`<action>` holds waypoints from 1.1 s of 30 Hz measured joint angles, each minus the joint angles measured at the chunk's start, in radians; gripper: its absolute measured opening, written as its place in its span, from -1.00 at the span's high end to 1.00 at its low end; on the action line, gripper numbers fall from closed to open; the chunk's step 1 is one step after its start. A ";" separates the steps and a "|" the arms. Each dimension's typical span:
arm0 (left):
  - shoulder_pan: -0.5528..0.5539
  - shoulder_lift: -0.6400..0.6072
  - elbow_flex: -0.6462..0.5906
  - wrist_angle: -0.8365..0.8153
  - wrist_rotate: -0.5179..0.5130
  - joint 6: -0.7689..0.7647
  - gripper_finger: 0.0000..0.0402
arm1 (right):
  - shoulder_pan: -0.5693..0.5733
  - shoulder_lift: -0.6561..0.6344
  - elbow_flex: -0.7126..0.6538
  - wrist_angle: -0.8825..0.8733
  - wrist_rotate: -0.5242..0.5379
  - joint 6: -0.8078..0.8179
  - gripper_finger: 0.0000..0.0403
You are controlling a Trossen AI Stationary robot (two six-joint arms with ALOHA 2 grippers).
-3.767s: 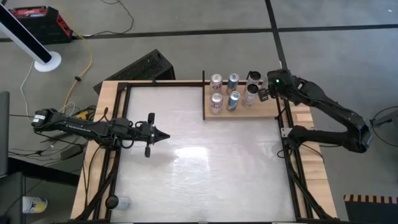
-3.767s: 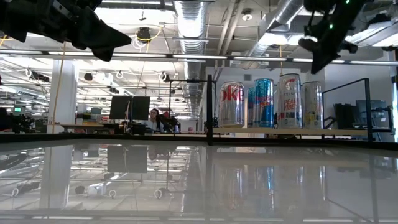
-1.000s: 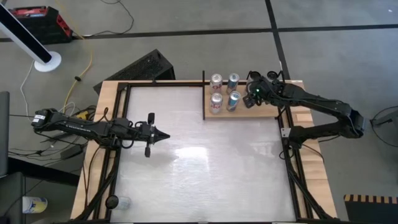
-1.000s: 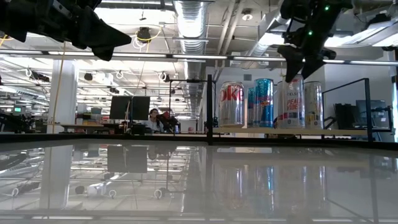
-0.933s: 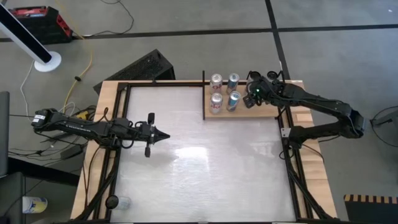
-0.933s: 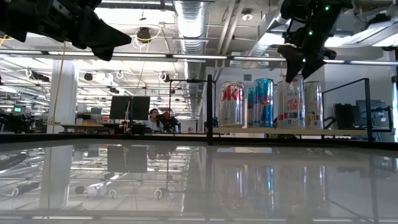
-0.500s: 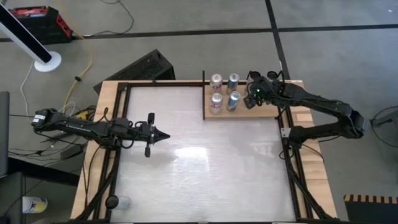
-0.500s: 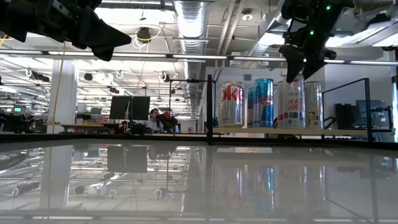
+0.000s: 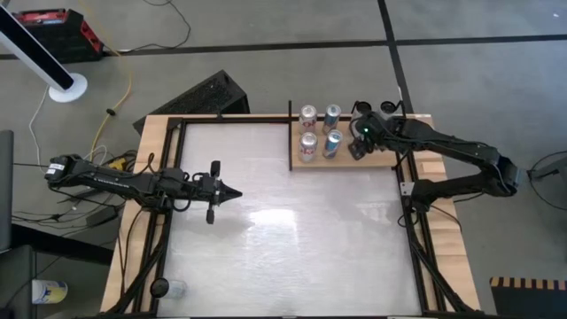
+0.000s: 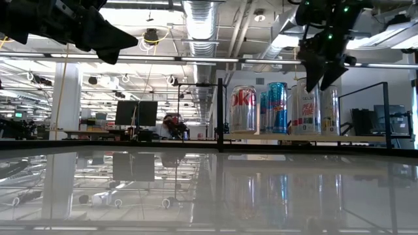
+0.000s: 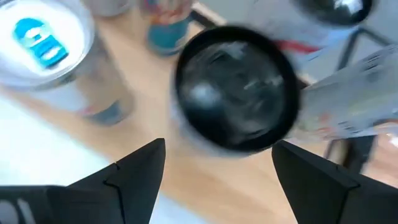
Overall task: Place canned beverage on shelf
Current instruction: Adjust the bottom white-pink soda can on the shelf, then put the white soda can on the shelf aligned with the other white soda can
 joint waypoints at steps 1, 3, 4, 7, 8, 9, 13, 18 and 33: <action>0.000 0.000 0.000 0.000 0.000 -0.002 1.00 | 0.000 0.000 0.000 -0.004 -0.028 0.002 -0.59; 0.000 0.000 0.000 0.000 -0.002 -0.023 1.00 | 0.000 0.000 0.000 -0.017 -0.096 0.003 -0.59; 0.000 0.000 0.002 -0.003 -0.010 -0.036 1.00 | 0.000 0.000 0.000 -0.029 -0.135 0.003 -0.59; 0.000 0.000 0.060 -0.100 -0.034 -0.083 1.00 | 0.004 0.000 0.001 -0.070 -0.266 0.004 -0.59; 0.000 0.000 0.095 -0.162 -0.034 -0.097 1.00 | 0.007 0.000 0.001 -0.091 -0.304 0.005 -0.59; 0.000 0.000 0.139 -0.242 -0.033 -0.111 1.00 | 0.013 0.000 0.001 -0.114 -0.332 0.011 -0.59; -0.034 0.031 0.351 -0.625 -0.026 -0.206 1.00 | 0.075 0.000 0.001 -0.214 -0.360 0.046 -0.59; -0.238 0.139 0.546 -0.742 0.048 -0.245 1.00 | 0.201 -0.016 0.001 -0.241 -0.358 0.108 -0.59; -0.926 0.492 0.980 -1.088 -0.106 -0.716 1.00 | 0.511 -0.039 0.003 -0.166 -0.271 0.358 -0.59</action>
